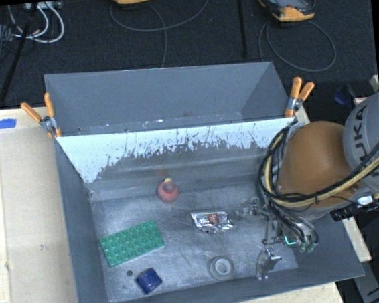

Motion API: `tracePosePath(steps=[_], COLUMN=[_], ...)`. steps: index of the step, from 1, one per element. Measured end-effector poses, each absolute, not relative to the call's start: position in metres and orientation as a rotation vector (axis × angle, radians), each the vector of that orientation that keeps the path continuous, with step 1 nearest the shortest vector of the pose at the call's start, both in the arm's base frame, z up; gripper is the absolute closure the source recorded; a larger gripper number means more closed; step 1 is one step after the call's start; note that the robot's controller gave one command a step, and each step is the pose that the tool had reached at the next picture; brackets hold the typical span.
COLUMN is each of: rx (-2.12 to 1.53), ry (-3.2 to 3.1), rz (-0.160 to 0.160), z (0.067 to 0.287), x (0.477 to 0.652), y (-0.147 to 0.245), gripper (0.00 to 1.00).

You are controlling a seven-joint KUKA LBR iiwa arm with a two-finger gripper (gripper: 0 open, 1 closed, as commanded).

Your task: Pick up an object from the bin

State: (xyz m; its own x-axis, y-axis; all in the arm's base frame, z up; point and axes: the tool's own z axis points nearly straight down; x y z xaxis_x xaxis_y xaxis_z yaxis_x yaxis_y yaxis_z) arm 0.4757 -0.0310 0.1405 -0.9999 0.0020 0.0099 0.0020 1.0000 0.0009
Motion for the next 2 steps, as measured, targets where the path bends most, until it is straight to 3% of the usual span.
tracePosePath(steps=[1,2], rx=[-0.159,-0.155], ry=[-3.13,-3.124], rz=[0.006,-0.009], z=[0.0723,0.0778], x=[0.5321,0.5312], y=[0.014,0.0185], gripper=[0.0,1.0])
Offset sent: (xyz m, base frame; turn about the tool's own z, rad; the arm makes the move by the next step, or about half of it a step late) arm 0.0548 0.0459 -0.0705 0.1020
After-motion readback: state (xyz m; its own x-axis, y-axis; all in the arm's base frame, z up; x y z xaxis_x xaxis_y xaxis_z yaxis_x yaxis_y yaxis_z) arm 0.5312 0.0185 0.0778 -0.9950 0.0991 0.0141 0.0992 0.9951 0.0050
